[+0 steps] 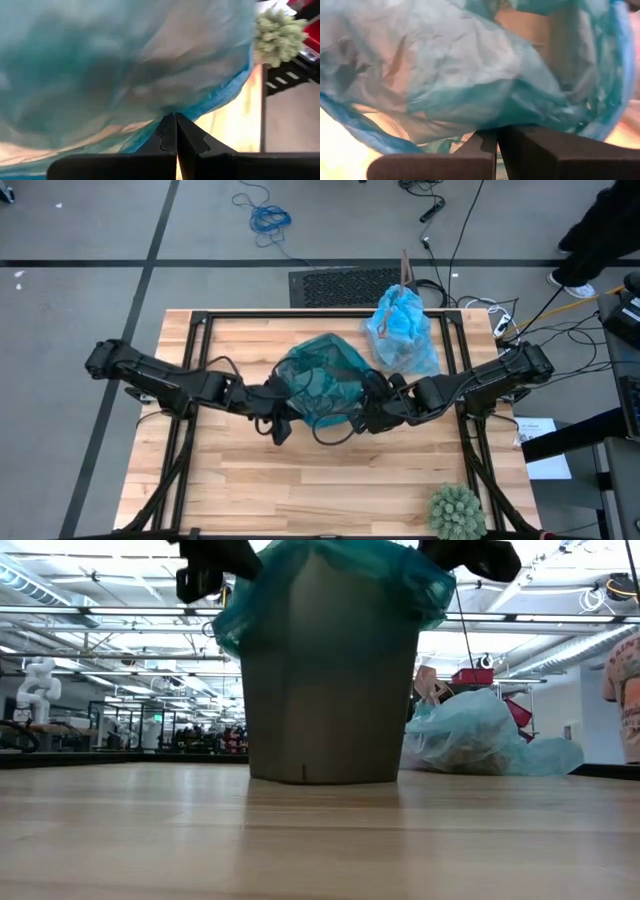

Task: Place trash/remove bag and relplace
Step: Insert the dark blue trash bag into the trash bin

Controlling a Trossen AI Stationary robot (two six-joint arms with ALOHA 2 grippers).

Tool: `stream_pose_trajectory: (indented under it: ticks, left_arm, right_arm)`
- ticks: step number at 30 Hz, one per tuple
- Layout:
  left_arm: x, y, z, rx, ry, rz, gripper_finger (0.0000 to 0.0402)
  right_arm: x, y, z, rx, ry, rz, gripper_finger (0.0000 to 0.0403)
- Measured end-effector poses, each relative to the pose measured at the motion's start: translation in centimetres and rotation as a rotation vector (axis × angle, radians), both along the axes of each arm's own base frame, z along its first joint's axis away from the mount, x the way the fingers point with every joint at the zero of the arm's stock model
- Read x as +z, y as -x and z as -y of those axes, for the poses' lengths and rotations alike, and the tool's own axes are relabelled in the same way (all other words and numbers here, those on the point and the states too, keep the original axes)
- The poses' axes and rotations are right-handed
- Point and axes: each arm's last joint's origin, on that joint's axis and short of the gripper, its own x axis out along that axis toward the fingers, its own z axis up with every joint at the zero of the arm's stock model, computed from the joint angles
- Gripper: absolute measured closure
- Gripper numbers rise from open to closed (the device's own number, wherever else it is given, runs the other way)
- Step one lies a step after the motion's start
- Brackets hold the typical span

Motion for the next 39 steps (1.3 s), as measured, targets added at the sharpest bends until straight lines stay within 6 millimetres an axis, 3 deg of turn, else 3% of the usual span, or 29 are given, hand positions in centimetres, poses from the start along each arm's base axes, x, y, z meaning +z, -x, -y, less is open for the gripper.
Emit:
stream_pose_trajectory:
  ticks: [7,16,23,33,39]
  left_arm:
    - [-2.9,0.4,-0.1,0.093,-0.021,-0.008,0.0401]
    - [-4.7,0.5,-0.8,0.139,-0.052,-0.030,0.0401]
    - [-4.7,0.5,-0.9,0.149,-0.057,-0.025,0.0402]
    - [-4.6,0.4,-0.9,0.156,-0.059,-0.008,0.0402]
    - [-4.5,0.4,-1.0,0.188,-0.086,-0.001,0.0402]
  right_arm:
    - [-0.1,0.5,0.4,-0.072,0.085,-0.020,0.0403]
    - [0.2,0.9,-0.2,-0.036,0.099,-0.013,0.0403]
    - [3.3,2.1,-1.7,0.082,0.156,0.054,0.0403]
    - [7.7,2.1,-1.5,0.217,0.257,0.110,0.0403]
    - [10.4,-0.4,0.2,0.369,0.291,0.286,0.0403]
